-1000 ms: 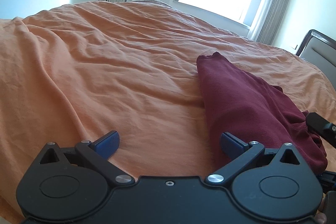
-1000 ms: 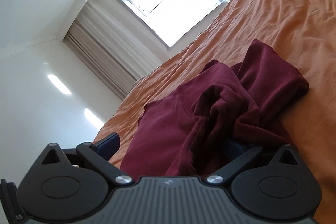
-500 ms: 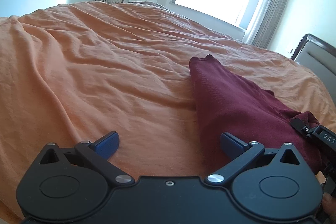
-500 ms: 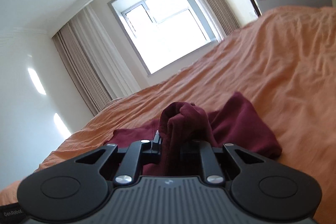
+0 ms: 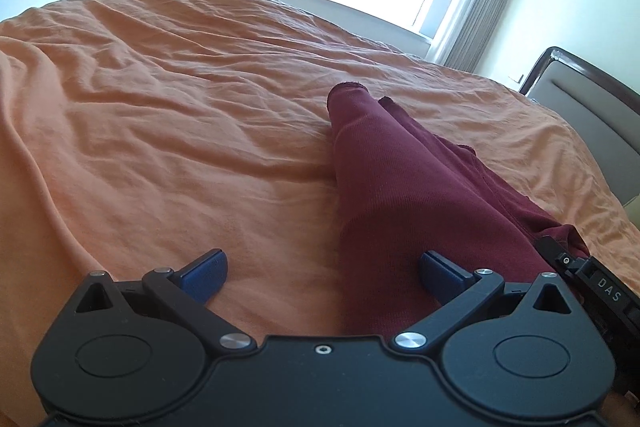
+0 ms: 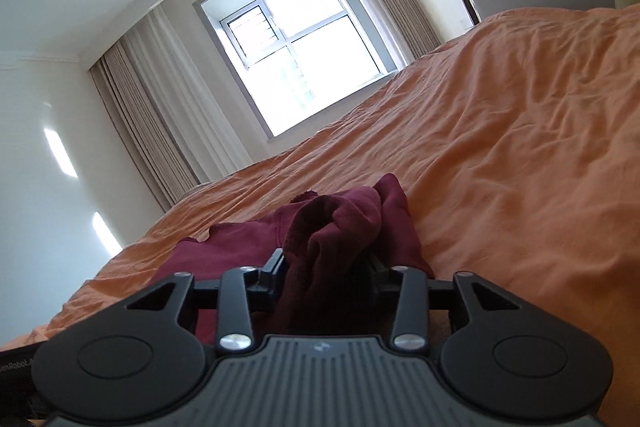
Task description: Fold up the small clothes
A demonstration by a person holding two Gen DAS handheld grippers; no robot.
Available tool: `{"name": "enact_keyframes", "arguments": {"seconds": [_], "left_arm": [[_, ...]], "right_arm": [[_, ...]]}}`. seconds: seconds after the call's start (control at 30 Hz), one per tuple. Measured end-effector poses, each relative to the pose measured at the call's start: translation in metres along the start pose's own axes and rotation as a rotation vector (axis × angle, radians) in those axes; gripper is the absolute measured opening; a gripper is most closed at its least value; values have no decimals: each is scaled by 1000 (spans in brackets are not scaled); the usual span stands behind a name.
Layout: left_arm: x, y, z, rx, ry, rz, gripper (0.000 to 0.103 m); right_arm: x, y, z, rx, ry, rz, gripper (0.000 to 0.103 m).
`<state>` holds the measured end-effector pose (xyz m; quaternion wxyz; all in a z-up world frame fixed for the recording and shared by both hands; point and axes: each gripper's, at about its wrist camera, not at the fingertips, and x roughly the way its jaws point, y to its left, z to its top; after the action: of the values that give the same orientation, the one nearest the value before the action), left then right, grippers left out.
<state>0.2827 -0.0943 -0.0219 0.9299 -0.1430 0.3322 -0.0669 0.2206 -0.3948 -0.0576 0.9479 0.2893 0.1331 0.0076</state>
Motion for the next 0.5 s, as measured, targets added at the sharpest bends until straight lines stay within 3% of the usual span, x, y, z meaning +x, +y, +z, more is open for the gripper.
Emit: {"name": "enact_keyframes", "arguments": {"seconds": [0.07, 0.13, 0.2, 0.3, 0.37, 0.43, 0.5], "left_arm": [[0, 1, -1, -2, 1, 0, 102], [1, 0, 0, 4, 1, 6, 102], [1, 0, -1, 13, -1, 10, 102], [1, -2, -2, 17, -1, 13, 102], [1, -2, -2, 15, -1, 12, 102], [1, -2, -2, 17, -1, 12, 102], [2, -2, -2, 17, -2, 12, 102]], "right_arm": [[-3, -1, 6, 3, -17, 16, 75], [1, -3, 19, -8, -31, 22, 86], [5, -3, 29, -22, -19, 9, 85], [20, -3, 37, -38, 33, -48, 67], [22, -2, 37, -62, 40, -85, 35], [18, 0, 32, -109, 34, -114, 17], [11, 0, 26, -143, 19, -143, 7]]}}
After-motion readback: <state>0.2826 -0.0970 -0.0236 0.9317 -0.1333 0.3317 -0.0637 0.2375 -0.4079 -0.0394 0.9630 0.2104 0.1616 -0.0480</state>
